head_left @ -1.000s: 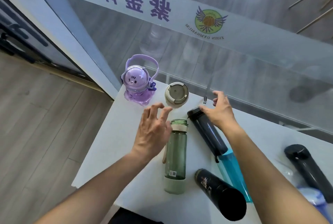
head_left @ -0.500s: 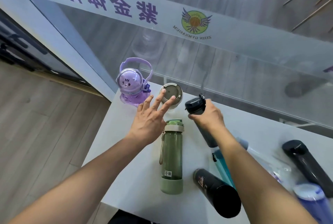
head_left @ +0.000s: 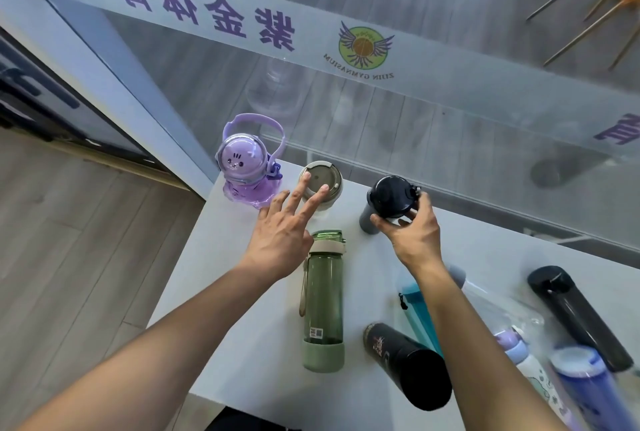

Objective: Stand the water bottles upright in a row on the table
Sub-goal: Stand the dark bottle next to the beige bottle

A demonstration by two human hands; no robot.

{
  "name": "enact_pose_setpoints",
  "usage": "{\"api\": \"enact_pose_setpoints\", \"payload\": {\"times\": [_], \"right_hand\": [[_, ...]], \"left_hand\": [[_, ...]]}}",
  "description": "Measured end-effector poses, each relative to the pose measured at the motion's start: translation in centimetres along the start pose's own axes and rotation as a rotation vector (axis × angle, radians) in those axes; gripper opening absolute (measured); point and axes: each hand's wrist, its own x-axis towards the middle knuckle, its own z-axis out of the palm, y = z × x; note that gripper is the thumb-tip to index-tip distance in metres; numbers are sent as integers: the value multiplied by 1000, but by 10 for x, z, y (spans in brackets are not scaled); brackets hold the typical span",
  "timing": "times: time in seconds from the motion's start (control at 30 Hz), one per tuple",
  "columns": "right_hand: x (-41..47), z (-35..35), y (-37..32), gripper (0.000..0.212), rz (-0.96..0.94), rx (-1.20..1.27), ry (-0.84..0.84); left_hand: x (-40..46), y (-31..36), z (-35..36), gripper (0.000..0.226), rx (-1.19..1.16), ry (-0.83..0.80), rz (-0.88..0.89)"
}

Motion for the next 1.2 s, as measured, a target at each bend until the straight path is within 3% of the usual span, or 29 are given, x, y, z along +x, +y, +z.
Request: {"api": "enact_pose_setpoints", "payload": {"times": [0.67, 0.8, 1.0, 1.2], "right_hand": [[-3, 3, 4, 71, 38, -9, 6], [-5, -5, 1, 84, 111, -72, -28], [-38, -39, -6, 47, 76, -180, 97], [-98, -67, -4, 25, 14, -169, 196]], "left_hand": [[1, -6, -2, 91, 30, -40, 29], [3, -7, -5, 86, 42, -46, 38], [4, 2, -21, 66, 29, -29, 53], [-26, 16, -19, 49, -6, 73, 239]]}}
